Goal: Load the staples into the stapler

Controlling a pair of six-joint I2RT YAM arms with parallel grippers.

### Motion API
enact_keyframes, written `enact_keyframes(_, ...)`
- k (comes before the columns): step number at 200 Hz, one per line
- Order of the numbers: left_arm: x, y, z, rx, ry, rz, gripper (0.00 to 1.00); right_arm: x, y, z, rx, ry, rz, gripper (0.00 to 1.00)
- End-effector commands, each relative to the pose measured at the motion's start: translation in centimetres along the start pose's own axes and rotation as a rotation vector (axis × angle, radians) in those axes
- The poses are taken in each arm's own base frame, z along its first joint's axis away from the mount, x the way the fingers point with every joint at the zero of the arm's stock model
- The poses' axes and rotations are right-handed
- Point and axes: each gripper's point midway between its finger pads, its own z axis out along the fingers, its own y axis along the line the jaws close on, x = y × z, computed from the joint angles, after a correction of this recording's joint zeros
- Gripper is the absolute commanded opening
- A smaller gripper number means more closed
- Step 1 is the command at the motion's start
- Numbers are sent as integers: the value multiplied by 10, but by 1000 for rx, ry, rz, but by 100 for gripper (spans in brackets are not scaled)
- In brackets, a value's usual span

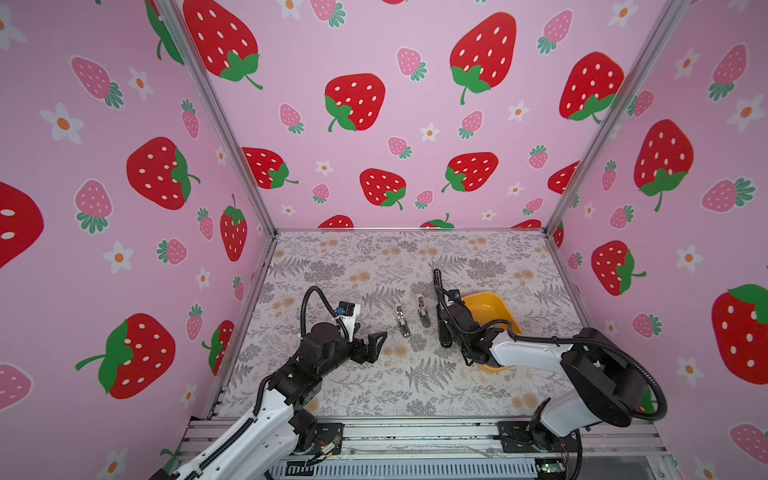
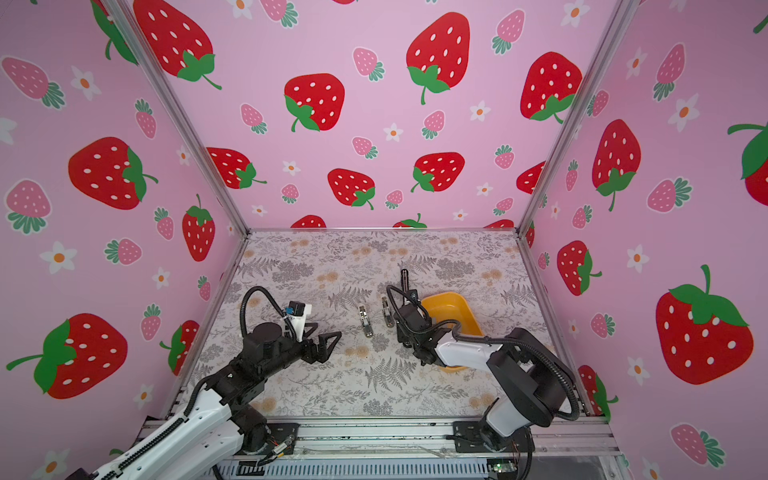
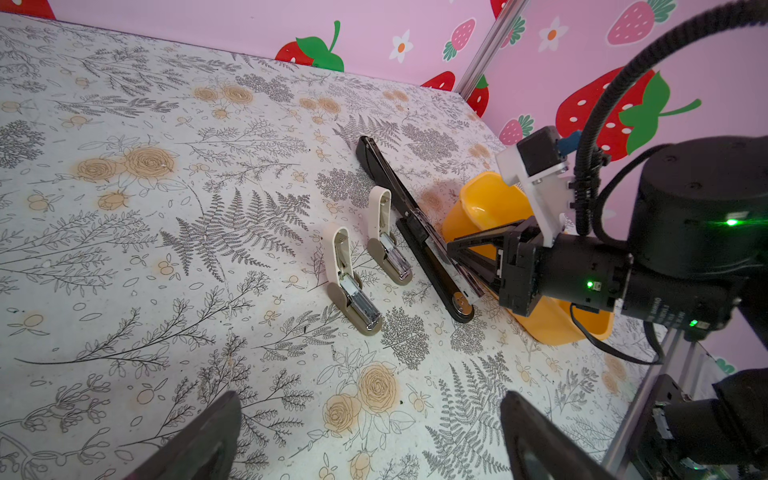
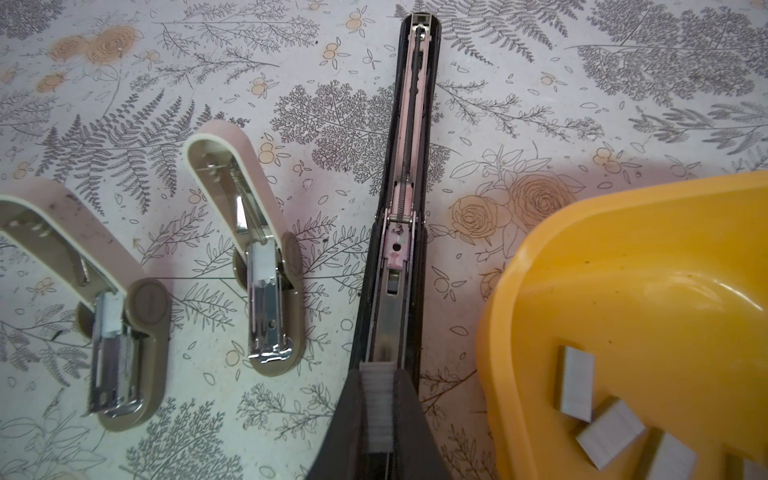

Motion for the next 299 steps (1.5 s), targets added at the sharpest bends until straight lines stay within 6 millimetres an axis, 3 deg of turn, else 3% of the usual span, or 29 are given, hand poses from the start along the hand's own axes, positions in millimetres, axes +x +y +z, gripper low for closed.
enact_keyframes(1, -19, -7, -4, 5, -39, 21, 98, -1, -1, -1, -1, -8, 14, 2)
enact_keyframes(299, -18, -8, -2, 7, -28, 28, 98, 22, -11, 6, 28, 37, 13, 1)
